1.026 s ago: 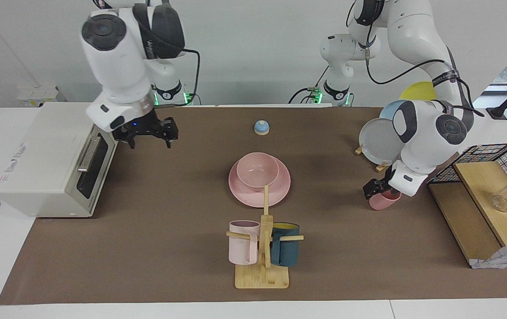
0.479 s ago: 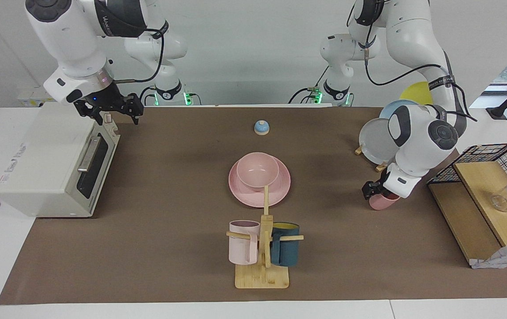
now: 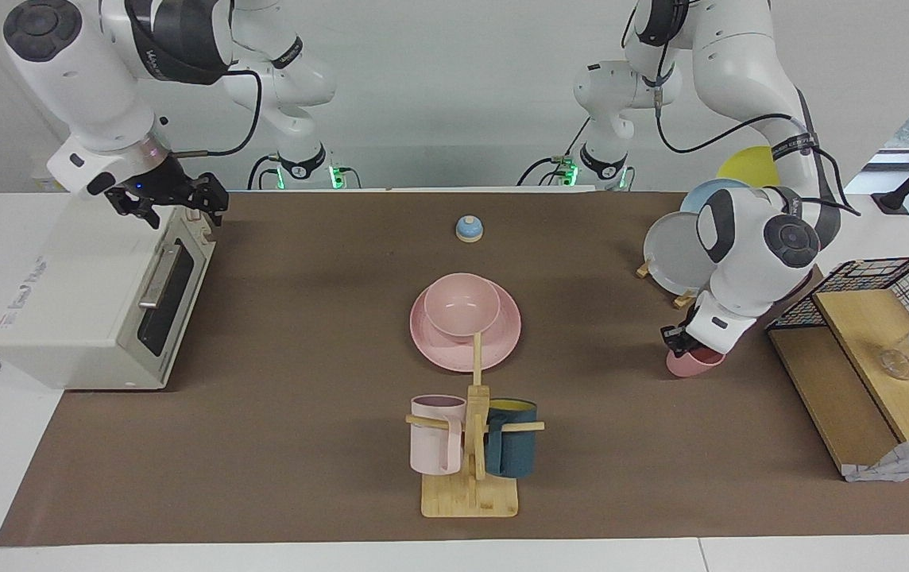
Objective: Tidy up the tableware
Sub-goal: 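Lift the pink cup with the left gripper toward the plate, then lower the pink cup into the bowl with the left gripper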
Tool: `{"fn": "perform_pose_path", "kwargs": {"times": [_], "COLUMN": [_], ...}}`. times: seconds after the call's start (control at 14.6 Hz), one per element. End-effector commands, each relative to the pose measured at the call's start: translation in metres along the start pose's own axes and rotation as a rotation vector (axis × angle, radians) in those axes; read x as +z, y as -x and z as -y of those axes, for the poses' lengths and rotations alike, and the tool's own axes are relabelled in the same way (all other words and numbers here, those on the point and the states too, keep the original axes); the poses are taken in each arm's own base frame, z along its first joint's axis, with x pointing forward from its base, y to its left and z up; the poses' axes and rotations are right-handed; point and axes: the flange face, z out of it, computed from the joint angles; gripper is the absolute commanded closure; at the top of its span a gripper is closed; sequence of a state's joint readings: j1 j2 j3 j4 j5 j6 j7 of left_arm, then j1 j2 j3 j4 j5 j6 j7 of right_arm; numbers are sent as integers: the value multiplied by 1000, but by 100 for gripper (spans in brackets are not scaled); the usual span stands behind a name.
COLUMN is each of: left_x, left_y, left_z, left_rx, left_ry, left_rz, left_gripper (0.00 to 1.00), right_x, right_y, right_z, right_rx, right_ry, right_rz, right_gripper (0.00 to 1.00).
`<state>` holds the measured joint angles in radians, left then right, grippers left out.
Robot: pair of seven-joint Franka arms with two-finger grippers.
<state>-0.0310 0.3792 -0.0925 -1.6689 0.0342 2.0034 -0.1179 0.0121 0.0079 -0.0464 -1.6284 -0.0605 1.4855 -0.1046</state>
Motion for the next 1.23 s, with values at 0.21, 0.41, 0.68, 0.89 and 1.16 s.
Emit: {"fn": "perform_pose_path", "kwargs": {"times": [0.21,0.41,0.68,0.89,1.16], "left_x": [-129,-150,-163,-158,-118], "left_y": [9,23,77,108,128], "left_z": [-63,-155,-297,-356,-390], "left_rx": [54,-53,-147,-156,-122], "left_ry": [18,33,68,114,99], "left_rz": [89,90,32,10,0], "left_gripper": [100,100,100,100,100], "right_x": [-2,-3,0,-7,-13], "right_y": [5,6,8,8,8], "right_z": [-1,-7,-24,-20,-17], "right_rx": [-11,9,34,32,25], "right_ry": [-11,-14,-21,-21,-17], "right_rz": [-40,-40,-34,-48,-62], "right_gripper": [0,0,0,0,0]}}
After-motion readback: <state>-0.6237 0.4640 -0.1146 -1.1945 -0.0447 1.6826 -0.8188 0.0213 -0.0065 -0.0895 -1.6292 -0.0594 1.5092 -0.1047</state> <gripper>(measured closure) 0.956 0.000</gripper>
